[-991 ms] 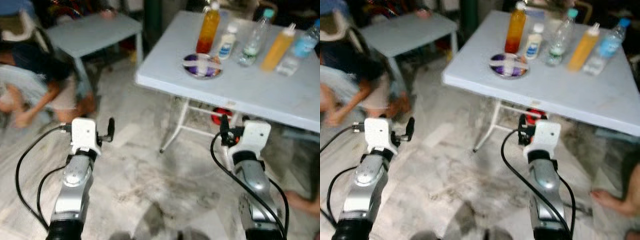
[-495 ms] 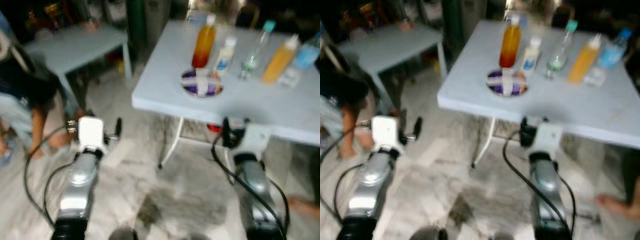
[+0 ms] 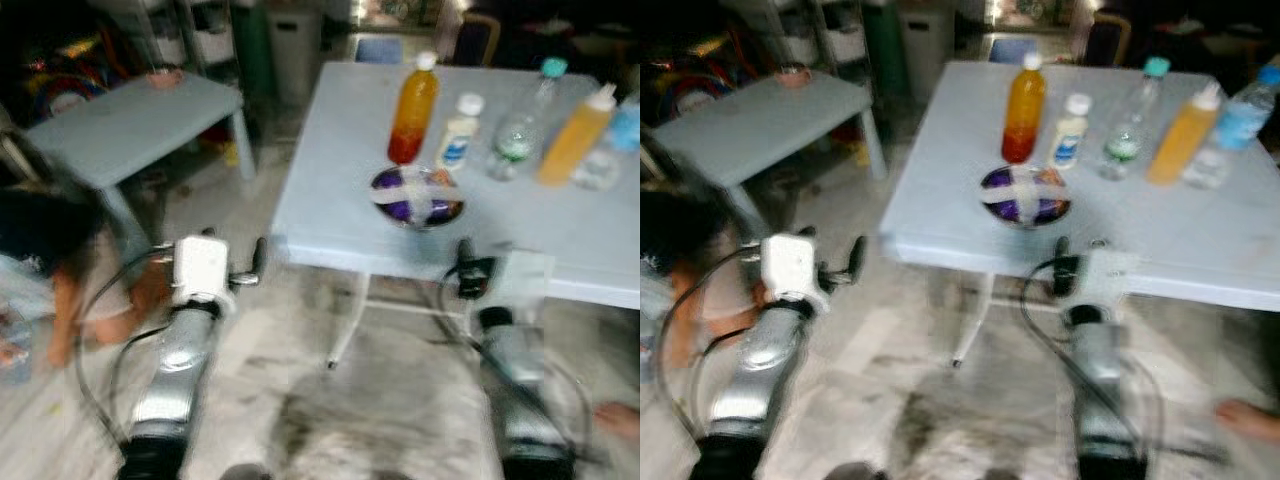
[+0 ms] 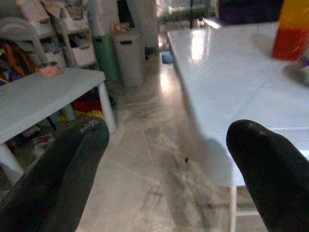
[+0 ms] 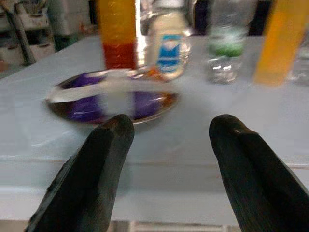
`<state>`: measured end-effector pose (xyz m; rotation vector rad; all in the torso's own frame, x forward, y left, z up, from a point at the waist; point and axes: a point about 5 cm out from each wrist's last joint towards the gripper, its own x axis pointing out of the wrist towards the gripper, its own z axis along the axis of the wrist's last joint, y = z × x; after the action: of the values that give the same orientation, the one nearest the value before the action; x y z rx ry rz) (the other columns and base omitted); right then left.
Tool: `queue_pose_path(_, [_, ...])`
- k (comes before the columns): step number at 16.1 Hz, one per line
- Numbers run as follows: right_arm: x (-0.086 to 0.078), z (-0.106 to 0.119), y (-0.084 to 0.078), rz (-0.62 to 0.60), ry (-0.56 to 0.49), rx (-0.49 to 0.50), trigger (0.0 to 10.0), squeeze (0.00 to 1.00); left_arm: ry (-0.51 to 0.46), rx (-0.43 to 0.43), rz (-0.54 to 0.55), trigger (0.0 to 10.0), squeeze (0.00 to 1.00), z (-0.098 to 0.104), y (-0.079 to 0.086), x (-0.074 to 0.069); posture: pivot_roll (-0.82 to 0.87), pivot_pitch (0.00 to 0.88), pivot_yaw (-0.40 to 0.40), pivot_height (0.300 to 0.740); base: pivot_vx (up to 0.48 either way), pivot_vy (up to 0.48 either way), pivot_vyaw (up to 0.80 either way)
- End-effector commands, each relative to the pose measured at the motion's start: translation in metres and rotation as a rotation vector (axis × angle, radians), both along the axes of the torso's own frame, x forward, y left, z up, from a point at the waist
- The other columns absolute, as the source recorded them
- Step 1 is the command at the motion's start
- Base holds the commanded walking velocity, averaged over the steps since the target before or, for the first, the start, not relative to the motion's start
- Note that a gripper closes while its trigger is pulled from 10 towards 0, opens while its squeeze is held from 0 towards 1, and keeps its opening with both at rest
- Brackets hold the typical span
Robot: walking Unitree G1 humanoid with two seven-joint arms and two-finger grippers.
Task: Restocking fridge
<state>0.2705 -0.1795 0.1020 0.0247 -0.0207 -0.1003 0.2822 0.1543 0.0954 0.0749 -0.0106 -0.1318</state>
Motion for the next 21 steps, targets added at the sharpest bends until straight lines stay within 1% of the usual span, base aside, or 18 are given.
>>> queue_pose_path(1, [0.000, 0.001, -0.012, -0.033, 0.002, -0.009, 10.0, 0.00, -0.019, 0.001, -0.033, 10.0, 0.00, 0.005, -0.010, 0.003, 0.01, 0.034, -0.013, 0.740, 0.352, 0.326, -0.80])
queue_pose_path(2, [0.001, 0.001, -0.013, -0.034, 0.000, -0.009, 10.0, 0.00, -0.021, -0.001, -0.035, 10.0, 0.00, 0.006, -0.010, 0.003, 0.01, 0.034, -0.014, 0.740, 0.337, 0.289, -0.52])
queue_pose_path(5, [0.002, 0.000, -0.016, -0.058, 0.008, -0.033, 10.0, 0.00, -0.020, 0.005, -0.034, 10.0, 0.00, 0.006, -0.010, 0.003, 0.01, 0.036, -0.015, 0.740, 0.000, 0.000, 0.00])
queue_pose_path(8, [0.003, -0.002, -0.018, -0.071, 0.018, -0.025, 10.0, 0.00, -0.017, 0.011, -0.032, 10.0, 0.00, 0.004, -0.008, 0.001, 0.02, 0.040, -0.014, 0.740, 0.000, 0.000, 0.00])
queue_pose_path(11, [0.013, 0.001, -0.024, -0.072, 0.017, 0.000, 10.0, 0.00, -0.017, 0.019, -0.032, 10.0, 0.00, 0.005, -0.008, 0.000, 0.02, 0.049, -0.011, 0.740, 0.000, 0.000, 0.00])
queue_pose_path(16, [0.029, 0.003, -0.039, -0.073, 0.034, 0.018, 10.0, 0.00, -0.011, 0.030, -0.028, 10.0, 0.00, 0.005, -0.004, -0.005, 0.04, 0.072, -0.007, 0.740, 0.000, 0.000, 0.00])
queue_pose_path(17, [0.033, 0.005, -0.041, -0.062, 0.030, 0.028, 10.0, 1.00, -0.007, 0.034, -0.029, 10.0, 0.00, 0.005, -0.003, -0.007, 0.05, 0.079, -0.003, 0.740, 0.000, 0.000, 0.00])
queue_pose_path(19, [0.041, 0.009, -0.045, -0.078, 0.022, 0.043, 10.0, 1.00, -0.003, 0.041, -0.031, 10.0, 0.00, 0.005, -0.002, -0.010, 0.06, 0.087, 0.002, 0.740, 0.000, 0.000, 0.00])
queue_pose_path(21, [0.046, 0.011, -0.045, -0.075, 0.017, 0.064, 10.0, 1.00, -0.003, 0.048, -0.031, 10.0, 0.00, 0.006, 0.000, -0.011, 0.06, 0.091, 0.006, 0.740, 0.000, 0.000, 0.00])
